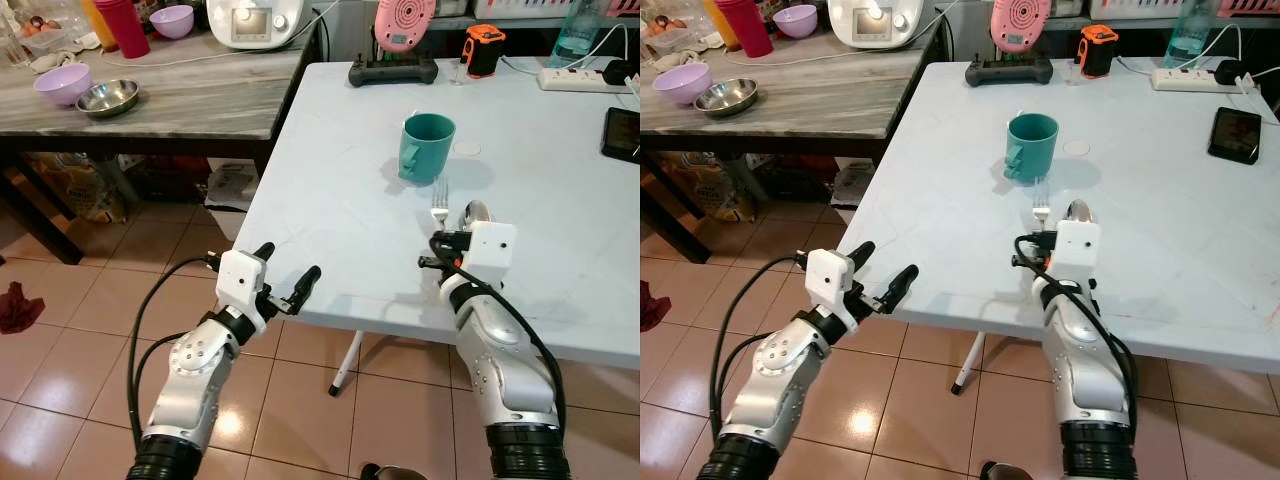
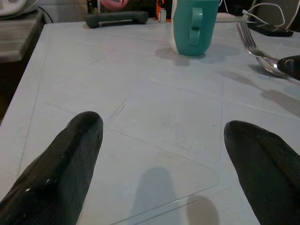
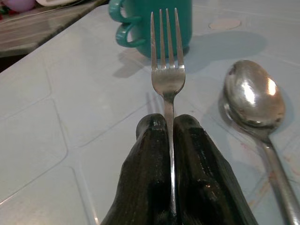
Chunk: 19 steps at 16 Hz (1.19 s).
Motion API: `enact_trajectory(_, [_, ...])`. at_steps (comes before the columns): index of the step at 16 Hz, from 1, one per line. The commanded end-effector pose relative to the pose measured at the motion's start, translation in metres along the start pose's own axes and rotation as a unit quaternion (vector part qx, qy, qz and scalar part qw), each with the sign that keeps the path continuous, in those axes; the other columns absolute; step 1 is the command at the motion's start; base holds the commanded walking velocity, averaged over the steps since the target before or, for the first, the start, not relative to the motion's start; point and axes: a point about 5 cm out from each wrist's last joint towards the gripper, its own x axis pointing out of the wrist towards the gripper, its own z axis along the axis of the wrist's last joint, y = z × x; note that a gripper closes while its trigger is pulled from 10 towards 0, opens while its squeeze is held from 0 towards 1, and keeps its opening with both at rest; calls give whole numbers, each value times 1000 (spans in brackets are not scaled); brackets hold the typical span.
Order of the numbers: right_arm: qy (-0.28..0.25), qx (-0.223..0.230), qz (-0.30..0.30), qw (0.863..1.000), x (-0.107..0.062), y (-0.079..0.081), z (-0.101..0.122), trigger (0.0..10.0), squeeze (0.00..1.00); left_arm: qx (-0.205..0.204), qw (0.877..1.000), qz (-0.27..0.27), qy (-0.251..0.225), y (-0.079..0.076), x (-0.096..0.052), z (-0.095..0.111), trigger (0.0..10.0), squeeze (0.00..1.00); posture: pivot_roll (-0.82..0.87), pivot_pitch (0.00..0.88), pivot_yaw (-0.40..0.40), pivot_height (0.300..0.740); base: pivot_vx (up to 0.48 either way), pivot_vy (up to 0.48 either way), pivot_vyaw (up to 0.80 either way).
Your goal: Setting the table
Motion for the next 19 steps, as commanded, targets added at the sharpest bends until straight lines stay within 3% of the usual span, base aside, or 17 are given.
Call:
enact_trajectory(1, [-13,-6,3,1000,-2,3,4,10000,0,-6,1000,13,3,5,-1,-1,10000,0,-260,89,84,740,0,0,-400])
enact_trajectory(5, [-20,-13,-3,1000,-3,2,6,10000,0,-12,1000,16,0,6,1,-1,10000,0,-260,89,84,740,0,0,-598])
enact_trajectory(11, [-28,-12,-6,1000,-2,0,9,10000,0,-14,1000,20,-5,8,6,-1,10000,0,-265,81,87,740,0,364,-608])
enact_trajectory(16, [-48,-13,-8,999,-4,-1,14,10000,0,-25,999,31,-8,8,8,-2,10000,0,-268,81,86,740,0,413,0])
enact_trajectory(19, [-67,-18,-4,998,-6,-3,18,10000,0,-32,997,67,-15,13,9,-1,10000,0,-266,80,85,740,0,424,0])
